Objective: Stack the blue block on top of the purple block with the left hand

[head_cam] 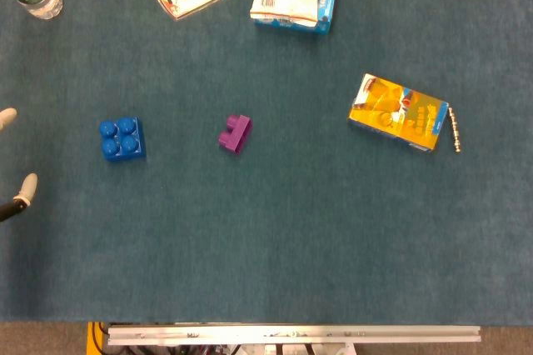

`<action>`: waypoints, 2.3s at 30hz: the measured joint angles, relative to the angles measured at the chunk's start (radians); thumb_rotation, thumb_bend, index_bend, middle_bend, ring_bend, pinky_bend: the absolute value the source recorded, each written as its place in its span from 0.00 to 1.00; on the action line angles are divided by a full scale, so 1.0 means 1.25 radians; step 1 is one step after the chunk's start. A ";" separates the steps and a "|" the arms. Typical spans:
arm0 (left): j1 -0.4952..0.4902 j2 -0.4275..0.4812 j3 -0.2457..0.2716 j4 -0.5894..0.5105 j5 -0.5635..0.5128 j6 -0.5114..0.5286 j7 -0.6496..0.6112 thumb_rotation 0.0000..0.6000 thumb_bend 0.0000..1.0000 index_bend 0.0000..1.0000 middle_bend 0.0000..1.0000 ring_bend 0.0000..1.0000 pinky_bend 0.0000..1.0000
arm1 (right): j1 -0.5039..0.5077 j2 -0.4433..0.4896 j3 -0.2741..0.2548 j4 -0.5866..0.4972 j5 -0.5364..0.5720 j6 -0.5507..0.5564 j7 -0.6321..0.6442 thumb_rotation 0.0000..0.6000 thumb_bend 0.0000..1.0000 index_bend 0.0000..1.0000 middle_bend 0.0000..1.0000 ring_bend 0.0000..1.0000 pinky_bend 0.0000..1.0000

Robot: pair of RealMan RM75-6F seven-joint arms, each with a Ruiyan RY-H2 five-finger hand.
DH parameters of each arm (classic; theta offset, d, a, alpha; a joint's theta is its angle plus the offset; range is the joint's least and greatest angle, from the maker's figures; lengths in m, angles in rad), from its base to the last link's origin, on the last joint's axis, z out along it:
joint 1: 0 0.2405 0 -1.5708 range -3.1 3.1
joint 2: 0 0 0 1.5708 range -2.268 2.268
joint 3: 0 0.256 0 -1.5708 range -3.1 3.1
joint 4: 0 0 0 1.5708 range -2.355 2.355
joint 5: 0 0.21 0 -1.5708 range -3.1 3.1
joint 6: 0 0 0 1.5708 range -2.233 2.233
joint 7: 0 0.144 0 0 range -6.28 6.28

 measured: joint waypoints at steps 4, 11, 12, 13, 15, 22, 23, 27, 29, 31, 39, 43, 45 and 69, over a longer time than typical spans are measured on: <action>-0.001 0.001 0.000 -0.001 -0.001 -0.003 0.002 1.00 0.28 0.17 0.21 0.18 0.18 | 0.001 -0.001 0.001 0.001 0.000 -0.001 0.000 1.00 0.28 0.51 0.52 0.44 0.47; -0.006 0.014 0.006 -0.003 0.005 -0.021 -0.006 1.00 0.28 0.17 0.21 0.18 0.18 | 0.002 0.005 0.011 0.000 -0.006 0.016 -0.001 1.00 0.28 0.50 0.52 0.44 0.47; -0.009 0.017 0.008 -0.004 0.006 -0.027 -0.008 1.00 0.28 0.17 0.21 0.18 0.18 | 0.003 0.006 0.014 -0.001 -0.006 0.019 -0.002 1.00 0.28 0.50 0.52 0.44 0.47; -0.011 0.020 0.009 -0.004 0.007 -0.033 -0.010 1.00 0.28 0.17 0.21 0.18 0.17 | 0.004 0.008 0.016 -0.002 -0.007 0.021 -0.003 1.00 0.28 0.50 0.52 0.44 0.47; -0.019 0.028 0.012 -0.005 0.010 -0.051 -0.012 1.00 0.27 0.17 0.19 0.18 0.17 | 0.005 0.012 0.020 -0.005 -0.007 0.024 -0.006 1.00 0.28 0.50 0.52 0.44 0.47; -0.064 0.055 0.023 -0.004 0.010 -0.147 -0.015 1.00 0.18 0.08 0.16 0.15 0.15 | 0.008 0.019 0.026 -0.013 -0.008 0.028 -0.013 1.00 0.28 0.51 0.52 0.44 0.47; -0.074 0.058 0.024 -0.003 0.007 -0.168 -0.015 1.00 0.17 0.07 0.16 0.15 0.15 | 0.009 0.019 0.026 -0.013 -0.008 0.027 -0.014 1.00 0.28 0.50 0.52 0.44 0.47; -0.112 0.063 0.025 0.004 -0.014 -0.244 -0.005 1.00 0.16 0.02 0.12 0.13 0.14 | 0.009 0.019 0.025 -0.014 -0.009 0.027 -0.014 1.00 0.28 0.51 0.52 0.44 0.47; -0.135 0.060 0.022 0.012 -0.035 -0.283 0.008 1.00 0.16 0.00 0.09 0.10 0.14 | 0.008 0.020 0.025 -0.013 -0.008 0.028 -0.013 1.00 0.28 0.50 0.52 0.44 0.47; -0.155 0.053 0.018 0.022 -0.058 -0.312 0.021 1.00 0.16 0.00 0.08 0.08 0.14 | 0.007 0.020 0.024 -0.013 -0.008 0.029 -0.012 1.00 0.28 0.50 0.52 0.44 0.47; -0.214 0.001 -0.007 0.078 -0.132 -0.376 0.069 1.00 0.16 0.00 0.08 0.08 0.14 | 0.002 0.019 0.022 -0.007 -0.006 0.032 -0.005 1.00 0.28 0.51 0.52 0.44 0.47; -0.237 -0.016 -0.015 0.096 -0.171 -0.414 0.078 1.00 0.16 0.00 0.08 0.08 0.14 | -0.002 0.018 0.020 -0.004 -0.003 0.033 0.002 1.00 0.28 0.50 0.52 0.44 0.47; -0.251 -0.026 -0.018 0.107 -0.191 -0.433 0.083 1.00 0.16 0.00 0.08 0.08 0.14 | -0.004 0.018 0.018 -0.002 -0.002 0.033 0.007 1.00 0.28 0.51 0.52 0.44 0.47; -0.353 -0.134 -0.034 0.235 -0.315 -0.538 0.105 1.00 0.16 0.25 0.28 0.22 0.14 | -0.017 0.017 0.015 0.014 -0.003 0.046 0.024 1.00 0.28 0.50 0.53 0.44 0.47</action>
